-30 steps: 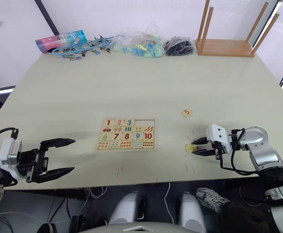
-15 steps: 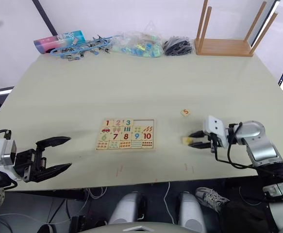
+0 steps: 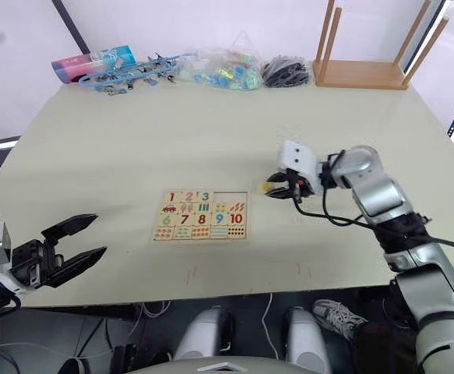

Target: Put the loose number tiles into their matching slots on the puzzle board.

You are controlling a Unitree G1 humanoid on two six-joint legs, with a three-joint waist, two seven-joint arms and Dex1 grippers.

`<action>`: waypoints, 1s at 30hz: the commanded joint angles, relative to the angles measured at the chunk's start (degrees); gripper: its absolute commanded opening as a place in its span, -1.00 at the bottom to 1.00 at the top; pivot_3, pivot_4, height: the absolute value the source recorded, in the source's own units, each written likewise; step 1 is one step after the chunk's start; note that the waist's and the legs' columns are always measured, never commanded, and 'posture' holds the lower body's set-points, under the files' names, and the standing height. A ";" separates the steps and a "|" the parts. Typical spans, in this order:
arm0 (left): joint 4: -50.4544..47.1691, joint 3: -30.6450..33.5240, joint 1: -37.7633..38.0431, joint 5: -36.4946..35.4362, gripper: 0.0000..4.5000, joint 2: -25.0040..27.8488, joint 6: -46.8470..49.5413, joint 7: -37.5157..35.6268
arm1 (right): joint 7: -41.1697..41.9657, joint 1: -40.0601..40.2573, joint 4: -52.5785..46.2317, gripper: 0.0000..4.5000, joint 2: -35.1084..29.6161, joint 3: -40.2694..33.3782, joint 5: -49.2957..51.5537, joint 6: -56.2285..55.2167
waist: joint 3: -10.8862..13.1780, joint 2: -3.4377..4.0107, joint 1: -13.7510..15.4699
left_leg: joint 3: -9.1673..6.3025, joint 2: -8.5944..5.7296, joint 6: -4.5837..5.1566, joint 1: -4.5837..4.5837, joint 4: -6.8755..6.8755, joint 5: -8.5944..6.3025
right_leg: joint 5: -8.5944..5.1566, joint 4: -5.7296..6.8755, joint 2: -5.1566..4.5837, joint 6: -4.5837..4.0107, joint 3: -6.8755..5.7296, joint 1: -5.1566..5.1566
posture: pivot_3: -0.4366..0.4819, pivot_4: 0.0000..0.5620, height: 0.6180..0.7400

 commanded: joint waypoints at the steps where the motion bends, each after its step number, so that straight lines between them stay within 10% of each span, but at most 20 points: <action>1: -1.65 2.62 0.91 2.18 1.00 -0.34 0.20 0.47 | 0.01 -4.16 0.28 -0.60 2.20 2.46 -1.57 3.94 | 0.01 0.02 -0.15 | 0.01 0.00 0.00 0.00 0.00 0.00 | 0.00 0.00 0.00 0.00 -0.02 0.00 | -0.05 -0.47 0.96; 30: -2.30 3.83 -0.58 7.05 1.00 -2.25 0.97 -3.40 | -6.18 -17.24 22.46 -0.60 23.13 10.93 -10.57 6.70 | 0.03 -0.01 -1.43 | 0.11 0.01 -0.05 -0.04 -0.01 0.00 | 0.03 0.10 0.08 -0.05 -0.04 -0.09 | -0.05 -0.47 0.96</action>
